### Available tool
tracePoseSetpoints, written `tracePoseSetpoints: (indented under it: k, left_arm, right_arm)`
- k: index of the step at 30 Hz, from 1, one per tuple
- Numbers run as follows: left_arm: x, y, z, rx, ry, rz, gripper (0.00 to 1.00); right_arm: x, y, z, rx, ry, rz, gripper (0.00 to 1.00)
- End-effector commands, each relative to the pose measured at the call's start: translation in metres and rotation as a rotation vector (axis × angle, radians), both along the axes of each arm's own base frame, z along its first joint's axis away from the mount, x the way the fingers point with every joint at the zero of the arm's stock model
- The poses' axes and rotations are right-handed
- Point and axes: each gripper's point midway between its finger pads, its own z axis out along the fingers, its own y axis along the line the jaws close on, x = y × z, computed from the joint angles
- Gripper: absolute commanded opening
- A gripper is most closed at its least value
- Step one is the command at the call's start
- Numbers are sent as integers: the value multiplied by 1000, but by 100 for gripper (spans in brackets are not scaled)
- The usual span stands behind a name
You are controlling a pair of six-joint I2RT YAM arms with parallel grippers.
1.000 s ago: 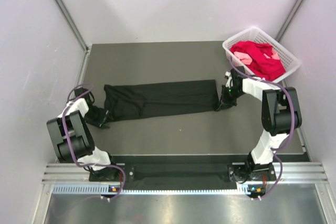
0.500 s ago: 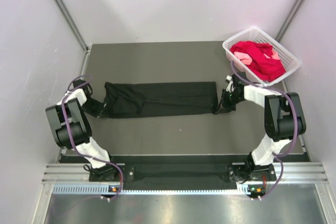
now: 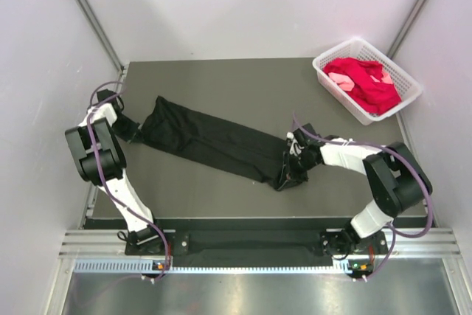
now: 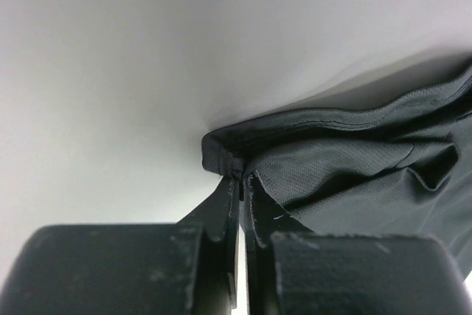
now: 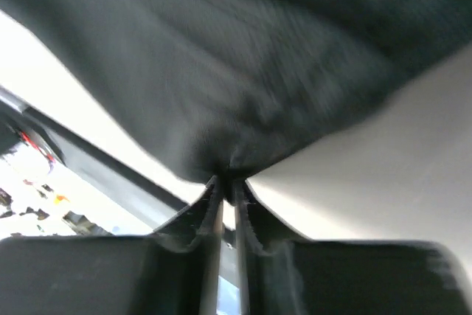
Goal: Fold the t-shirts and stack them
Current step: Fold the tshirt
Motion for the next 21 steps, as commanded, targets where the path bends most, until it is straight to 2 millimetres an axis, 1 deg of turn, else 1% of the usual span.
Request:
tracePoseSetpoints:
  k: [1,2,3,4,5,6,7,8,9,10,11,12,13,14,15,16,17,18,19,20,21]
  left_arm:
    - [29,29,8,129,-79,-27,6]
    - [32,31,9,134,-87,-36,7]
    - [37,34,14,144,-100,-40,10]
    - [39,34,16,146,-98,-52,11]
    - [35,32,13,132,-71,-58,13]
    - [38,33,18,133,-76,-59,14]
    - [38,33,20,130,-79,-59,21]
    - [38,33,27,134,-91,-59,24]
    - [33,30,27,130,-86,-58,28]
    - [32,29,31,128,-95,-57,34]
    - [29,28,40,134,-112,-52,37]
    - [22,24,37,125,-99,-49,38]
    - [19,21,39,118,-101,-50,40]
    - [17,17,46,106,-121,-53,42]
    - [11,13,43,94,-109,-53,42]
    - [8,10,43,84,-110,-51,43]
    - [6,7,48,72,-122,-50,43]
    - [0,3,45,60,-115,-50,43]
    - [-1,-1,46,51,-122,-51,43]
    - [-3,-3,51,48,-138,-53,43]
    - [-8,-7,49,34,-133,-54,43]
  right_arm:
    - [-5,3,24,17,-36,39,14]
    - [-5,-1,31,-2,-54,84,17]
    - [-5,-4,36,-21,-68,108,20]
    - [-1,-10,41,-54,-99,125,26]
    - [4,-12,53,-68,-137,167,29]
    - [11,-14,61,-79,-172,182,31]
    - [21,-18,67,-116,-220,187,36]
    - [38,-18,82,-124,-293,205,38]
    - [50,-22,87,-160,-334,197,44]
    - [59,-24,86,-179,-334,199,47]
    - [80,-26,99,-176,-379,181,48]
    - [90,-25,101,-158,-381,177,49]
    - [100,-25,91,-158,-354,174,50]
    - [119,-24,99,-137,-384,168,51]
    - [127,-22,97,-129,-375,174,51]
    - [136,-21,83,-133,-344,181,52]
    - [150,-18,88,-127,-375,187,52]
    - [158,-17,86,-128,-382,194,52]
    - [162,-16,74,-137,-360,204,52]
    - [171,-15,77,-139,-384,222,52]
    - [176,-19,67,-162,-371,228,52]
